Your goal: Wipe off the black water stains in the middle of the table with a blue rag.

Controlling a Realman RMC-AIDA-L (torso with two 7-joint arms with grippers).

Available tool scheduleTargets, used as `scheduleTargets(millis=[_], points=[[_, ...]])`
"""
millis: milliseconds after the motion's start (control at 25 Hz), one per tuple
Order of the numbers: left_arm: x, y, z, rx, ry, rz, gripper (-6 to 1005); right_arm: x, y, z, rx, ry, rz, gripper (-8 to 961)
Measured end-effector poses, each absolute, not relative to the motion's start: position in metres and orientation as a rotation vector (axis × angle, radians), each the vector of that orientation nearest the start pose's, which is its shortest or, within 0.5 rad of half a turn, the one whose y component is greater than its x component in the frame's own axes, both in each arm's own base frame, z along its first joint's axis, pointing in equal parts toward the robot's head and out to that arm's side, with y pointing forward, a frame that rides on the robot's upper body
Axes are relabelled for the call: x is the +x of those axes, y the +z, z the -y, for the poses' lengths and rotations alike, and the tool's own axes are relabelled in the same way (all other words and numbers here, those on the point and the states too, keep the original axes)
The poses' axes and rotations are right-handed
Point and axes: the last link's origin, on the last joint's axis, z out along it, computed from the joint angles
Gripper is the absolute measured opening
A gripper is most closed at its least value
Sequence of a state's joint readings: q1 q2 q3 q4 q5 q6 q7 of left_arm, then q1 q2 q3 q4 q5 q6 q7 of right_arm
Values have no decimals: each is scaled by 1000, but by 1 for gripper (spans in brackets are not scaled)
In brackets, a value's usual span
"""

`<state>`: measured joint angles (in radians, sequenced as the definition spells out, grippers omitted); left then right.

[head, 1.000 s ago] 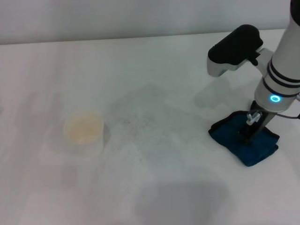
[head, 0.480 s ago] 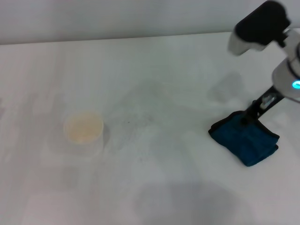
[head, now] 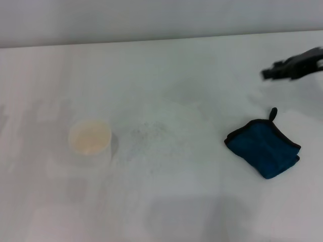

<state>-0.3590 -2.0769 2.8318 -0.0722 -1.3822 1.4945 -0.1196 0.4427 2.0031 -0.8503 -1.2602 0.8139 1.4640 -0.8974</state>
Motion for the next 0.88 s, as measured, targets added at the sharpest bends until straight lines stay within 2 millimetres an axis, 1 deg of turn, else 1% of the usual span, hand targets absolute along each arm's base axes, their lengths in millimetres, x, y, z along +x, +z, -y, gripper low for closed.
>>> scheduleTargets(millis=[80, 160, 280, 400, 520, 640, 760, 880], points=[[-358, 37, -283, -1516, -627, 266, 883, 286, 118, -359, -2252, 213, -1137, 452], [-357, 35, -284, -1520, -630, 268, 883, 306, 133, -357, -2161, 352, -1148, 452], [-356, 34, -284, -1515, -639, 276, 884, 325, 147, -351, -2067, 587, -1093, 452], [-356, 34, -283, -1504, -643, 286, 884, 339, 151, -342, -1980, 776, -996, 453], [-360, 34, -278, -1496, -633, 300, 883, 355, 151, -329, -1838, 922, -870, 453], [-361, 33, -276, -1495, -631, 306, 883, 373, 144, -312, -1686, 966, -750, 463], [-359, 30, -277, -1494, -649, 317, 884, 388, 133, -294, -1583, 897, -637, 477], [-355, 27, -277, -1491, -673, 325, 884, 399, 120, -282, -1517, 829, -605, 492]])
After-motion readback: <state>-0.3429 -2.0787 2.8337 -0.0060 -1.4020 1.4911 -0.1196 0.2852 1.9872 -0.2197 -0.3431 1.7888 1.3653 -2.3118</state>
